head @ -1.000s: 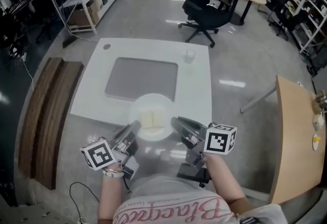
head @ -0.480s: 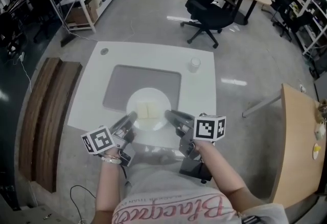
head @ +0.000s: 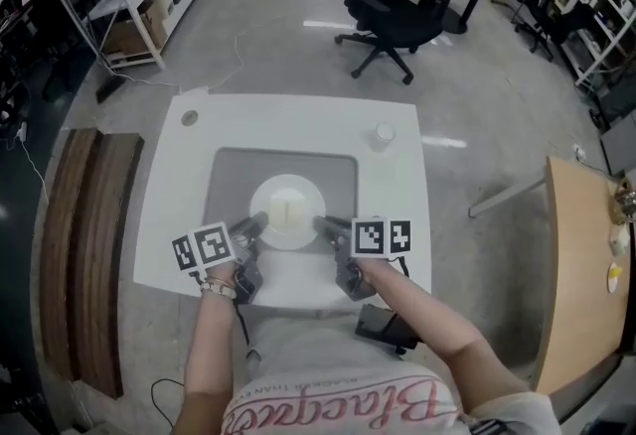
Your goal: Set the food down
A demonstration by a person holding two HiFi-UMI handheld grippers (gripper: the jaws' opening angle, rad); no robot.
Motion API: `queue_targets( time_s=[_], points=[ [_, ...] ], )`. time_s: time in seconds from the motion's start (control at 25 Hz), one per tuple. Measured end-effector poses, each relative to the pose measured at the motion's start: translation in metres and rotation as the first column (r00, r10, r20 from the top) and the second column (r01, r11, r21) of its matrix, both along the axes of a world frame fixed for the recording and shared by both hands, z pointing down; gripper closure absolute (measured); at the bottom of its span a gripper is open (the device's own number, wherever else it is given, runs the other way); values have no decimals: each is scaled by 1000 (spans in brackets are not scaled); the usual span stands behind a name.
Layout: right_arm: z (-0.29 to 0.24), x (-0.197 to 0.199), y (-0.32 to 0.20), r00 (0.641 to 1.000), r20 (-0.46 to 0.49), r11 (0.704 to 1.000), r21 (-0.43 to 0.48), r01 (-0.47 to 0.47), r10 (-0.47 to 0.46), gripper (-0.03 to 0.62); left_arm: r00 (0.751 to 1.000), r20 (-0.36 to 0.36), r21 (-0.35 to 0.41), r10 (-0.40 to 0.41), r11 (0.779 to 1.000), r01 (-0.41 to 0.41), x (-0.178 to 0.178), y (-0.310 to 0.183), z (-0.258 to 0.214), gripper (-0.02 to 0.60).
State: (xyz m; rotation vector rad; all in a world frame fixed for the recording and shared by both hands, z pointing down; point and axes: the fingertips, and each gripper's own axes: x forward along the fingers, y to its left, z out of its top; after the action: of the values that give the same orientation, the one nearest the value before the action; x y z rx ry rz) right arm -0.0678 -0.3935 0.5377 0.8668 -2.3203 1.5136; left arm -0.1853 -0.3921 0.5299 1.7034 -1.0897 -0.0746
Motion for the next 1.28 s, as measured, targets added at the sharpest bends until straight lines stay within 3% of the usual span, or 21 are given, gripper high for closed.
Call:
queue_targets(
  time_s=[0.32,0.48,0.72,0.96,1.28],
  points=[
    [49,-8,-14,995,-52,982,-164,-92,85,534,997,25,-178,75,981,-70,-9,-23,50,537],
    [61,-8,-18,988,-103,970,-204,-131,112,536,996,6,-266,94,960,-89,-11,-28,71,529],
    [72,-7,-26,976,-142,951,-240,-193,162,546,993,19,-336,112,937,-99,-15,-30,90,517],
    [80,-9,-31,972,-172,951,-236,-197,158,545,986,51,-344,157,930,-130,-19,-34,95,512],
    [80,-3,-44,959,-238,972,-133,-191,156,510,991,97,-293,93,954,-61,-47,-45,80,462]
  ],
)
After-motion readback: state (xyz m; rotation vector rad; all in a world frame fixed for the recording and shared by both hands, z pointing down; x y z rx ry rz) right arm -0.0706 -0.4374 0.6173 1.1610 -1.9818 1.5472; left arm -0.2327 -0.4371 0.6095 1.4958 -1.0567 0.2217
